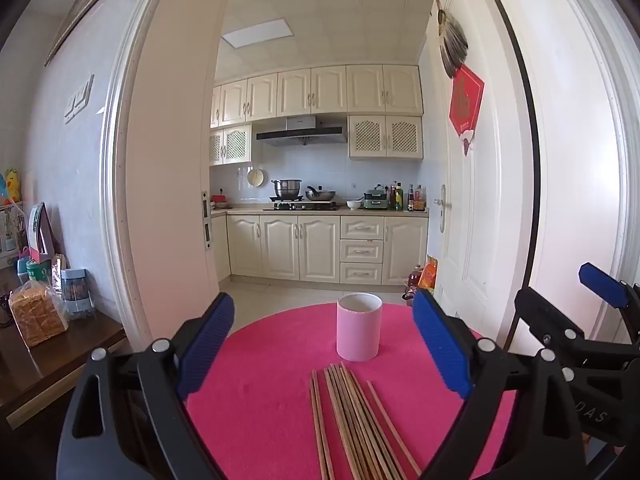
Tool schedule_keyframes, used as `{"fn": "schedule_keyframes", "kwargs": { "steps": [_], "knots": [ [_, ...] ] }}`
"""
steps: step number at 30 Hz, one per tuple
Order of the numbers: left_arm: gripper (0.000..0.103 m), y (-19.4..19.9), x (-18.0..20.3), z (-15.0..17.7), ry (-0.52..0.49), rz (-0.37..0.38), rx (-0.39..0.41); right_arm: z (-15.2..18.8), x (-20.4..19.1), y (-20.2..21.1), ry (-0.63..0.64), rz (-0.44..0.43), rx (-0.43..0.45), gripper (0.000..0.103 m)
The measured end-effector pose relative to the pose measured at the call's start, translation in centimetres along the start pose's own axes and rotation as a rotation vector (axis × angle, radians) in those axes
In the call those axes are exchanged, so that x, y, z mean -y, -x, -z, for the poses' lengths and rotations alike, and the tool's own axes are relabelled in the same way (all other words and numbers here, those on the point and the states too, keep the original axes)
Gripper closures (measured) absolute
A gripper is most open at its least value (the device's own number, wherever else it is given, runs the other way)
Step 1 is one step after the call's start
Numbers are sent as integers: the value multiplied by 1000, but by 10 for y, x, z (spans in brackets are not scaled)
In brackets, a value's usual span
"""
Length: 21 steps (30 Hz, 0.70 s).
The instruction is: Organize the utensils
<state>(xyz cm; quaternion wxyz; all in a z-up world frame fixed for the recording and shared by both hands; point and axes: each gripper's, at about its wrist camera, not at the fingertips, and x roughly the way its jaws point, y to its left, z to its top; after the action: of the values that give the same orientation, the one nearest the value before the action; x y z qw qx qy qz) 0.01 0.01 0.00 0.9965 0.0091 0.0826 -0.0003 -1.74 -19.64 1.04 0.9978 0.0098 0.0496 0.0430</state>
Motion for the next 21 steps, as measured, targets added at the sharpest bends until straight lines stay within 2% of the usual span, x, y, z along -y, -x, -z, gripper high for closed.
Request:
{"fn": "schedule_keyframes", "kwargs": {
  "steps": [21],
  "knots": [
    [14, 3, -3, -2, -9, -4, 9, 3, -2, -1, 2, -2, -14, 6]
  ]
}}
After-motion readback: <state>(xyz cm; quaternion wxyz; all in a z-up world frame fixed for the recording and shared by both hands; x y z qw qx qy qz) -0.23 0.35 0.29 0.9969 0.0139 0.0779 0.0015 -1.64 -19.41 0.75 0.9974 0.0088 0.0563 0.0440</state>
